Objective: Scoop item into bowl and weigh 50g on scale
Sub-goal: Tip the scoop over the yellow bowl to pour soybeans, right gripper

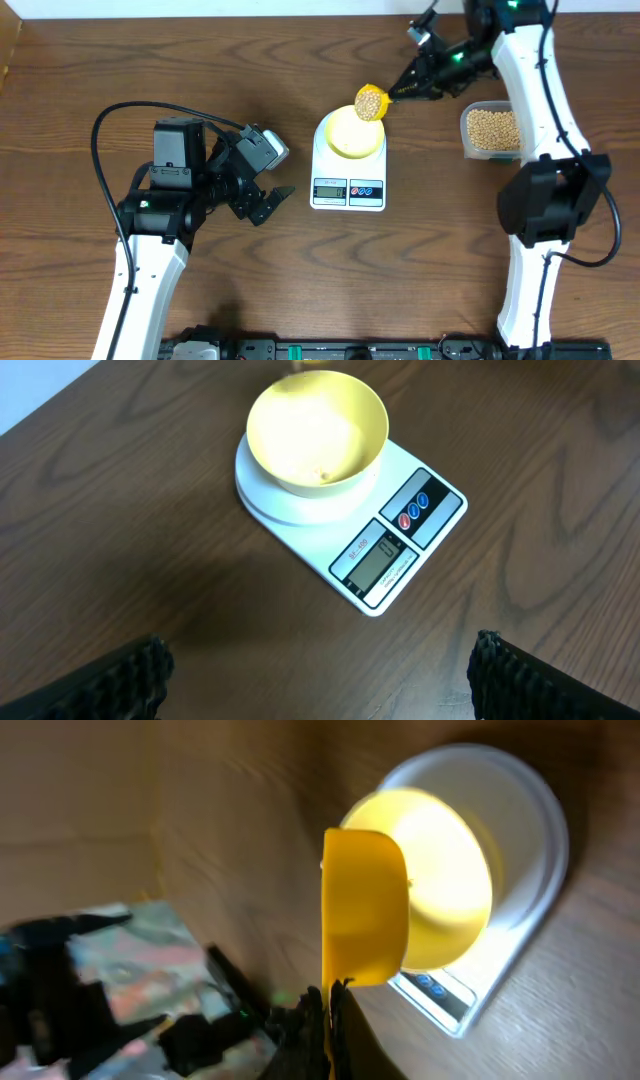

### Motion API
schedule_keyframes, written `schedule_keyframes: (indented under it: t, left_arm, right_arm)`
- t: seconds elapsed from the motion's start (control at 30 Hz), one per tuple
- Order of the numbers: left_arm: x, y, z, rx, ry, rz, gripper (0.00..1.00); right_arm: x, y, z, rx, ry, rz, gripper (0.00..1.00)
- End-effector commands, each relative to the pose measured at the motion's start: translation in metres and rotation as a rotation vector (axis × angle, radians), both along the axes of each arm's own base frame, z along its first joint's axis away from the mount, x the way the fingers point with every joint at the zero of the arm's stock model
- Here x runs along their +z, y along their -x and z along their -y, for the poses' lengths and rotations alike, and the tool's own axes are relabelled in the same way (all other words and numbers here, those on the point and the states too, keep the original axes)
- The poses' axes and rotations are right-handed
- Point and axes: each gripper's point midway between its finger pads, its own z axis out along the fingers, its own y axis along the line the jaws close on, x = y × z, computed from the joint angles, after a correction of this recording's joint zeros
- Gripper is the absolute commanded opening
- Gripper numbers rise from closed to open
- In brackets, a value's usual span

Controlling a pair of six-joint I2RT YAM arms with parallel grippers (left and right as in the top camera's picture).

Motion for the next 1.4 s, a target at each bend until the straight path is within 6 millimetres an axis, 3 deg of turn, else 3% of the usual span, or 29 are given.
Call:
schedule_keyframes:
  t: [0.0, 0.43, 0.83, 1.0, 1.37]
  left_arm:
    - [0.006, -0.003, -0.001, -0.002, 0.002, 0.017, 0.96]
    - [0.006, -0.003, -0.001, -0.002, 0.002, 0.017, 0.96]
    - [0.006, -0.003, -0.001, -0.002, 0.002, 0.017, 0.96]
    - [0.006, -0.003, -0.001, -0.002, 0.002, 0.017, 0.96]
    - [0.006, -0.003, -0.001, -0.002, 0.002, 0.017, 0.96]
  right_arm:
    - [-0.006, 0.005, -0.007, 0.060, 0.127, 0.068, 0.01]
    - [-0.033, 0.011, -0.023, 0.147, 0.506, 0.198, 0.01]
    - [-0.009, 0.006, -0.046, 0.223, 0.675, 0.421, 0.01]
    - [-0.009, 0.008, -0.049, 0.276, 0.758, 0.480, 0.01]
    - [-0.004, 0.013, -0.064, 0.316, 0.752, 0.524, 0.01]
